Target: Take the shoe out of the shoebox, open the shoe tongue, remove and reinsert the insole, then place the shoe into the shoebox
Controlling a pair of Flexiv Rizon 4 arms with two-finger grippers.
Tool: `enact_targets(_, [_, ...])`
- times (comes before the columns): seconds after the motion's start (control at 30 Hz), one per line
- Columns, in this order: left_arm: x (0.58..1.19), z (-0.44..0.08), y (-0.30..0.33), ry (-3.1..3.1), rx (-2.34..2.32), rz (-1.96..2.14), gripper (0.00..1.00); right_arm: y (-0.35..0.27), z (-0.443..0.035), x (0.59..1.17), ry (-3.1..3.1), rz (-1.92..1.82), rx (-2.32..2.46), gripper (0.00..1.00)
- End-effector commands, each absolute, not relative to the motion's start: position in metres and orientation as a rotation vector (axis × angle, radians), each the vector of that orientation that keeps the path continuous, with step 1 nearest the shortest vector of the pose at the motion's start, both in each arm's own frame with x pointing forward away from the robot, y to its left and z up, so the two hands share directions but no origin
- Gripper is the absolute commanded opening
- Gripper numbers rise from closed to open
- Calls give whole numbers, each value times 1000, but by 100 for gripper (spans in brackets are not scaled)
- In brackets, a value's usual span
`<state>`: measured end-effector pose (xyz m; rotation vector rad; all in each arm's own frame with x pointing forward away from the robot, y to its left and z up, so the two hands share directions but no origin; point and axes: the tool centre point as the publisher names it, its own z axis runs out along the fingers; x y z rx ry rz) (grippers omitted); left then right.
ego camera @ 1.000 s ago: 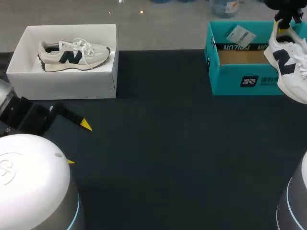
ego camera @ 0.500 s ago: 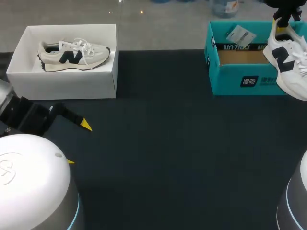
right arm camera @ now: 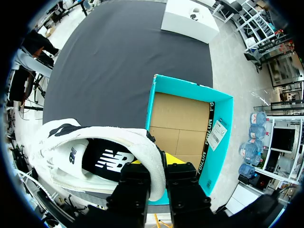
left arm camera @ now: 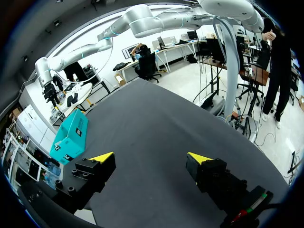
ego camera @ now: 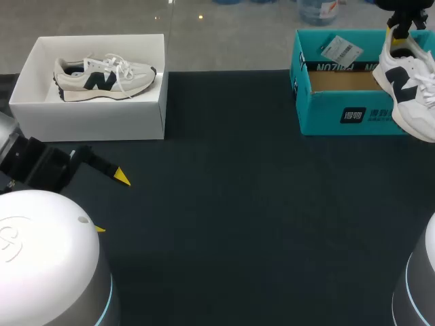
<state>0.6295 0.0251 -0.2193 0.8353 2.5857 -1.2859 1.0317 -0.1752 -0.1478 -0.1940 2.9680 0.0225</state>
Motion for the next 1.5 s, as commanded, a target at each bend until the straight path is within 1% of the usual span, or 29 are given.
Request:
enact_targets(0.03, [630, -219, 25, 2589, 836, -1282, 100, -175, -146, 1032, 2970, 20, -195, 0])
enact_targets(0.17, [630, -219, 25, 2589, 836, -1282, 100, -175, -146, 1032, 2970, 20, -195, 0])
enact_targets(0.43, [630, -219, 25, 2589, 836, -1282, 100, -165, -145, 1046, 3004, -167, 147, 0])
enact_targets(0.9, [630, -219, 25, 2589, 836, -1282, 100, -172, -143, 1056, 2988, -168, 684, 0])
enact_targets(1.27, [630, -219, 25, 2589, 836, -1282, 100, -189, -155, 1041, 2794, -249, 1269, 0])
enact_targets(1.37, [630, -219, 25, 2589, 836, -1282, 100, -191, -158, 1033, 2734, -226, 1371, 0])
enact_targets(1.5, [630, -219, 25, 2589, 836, -1282, 100, -190, -160, 1030, 2722, -185, 1376, 0])
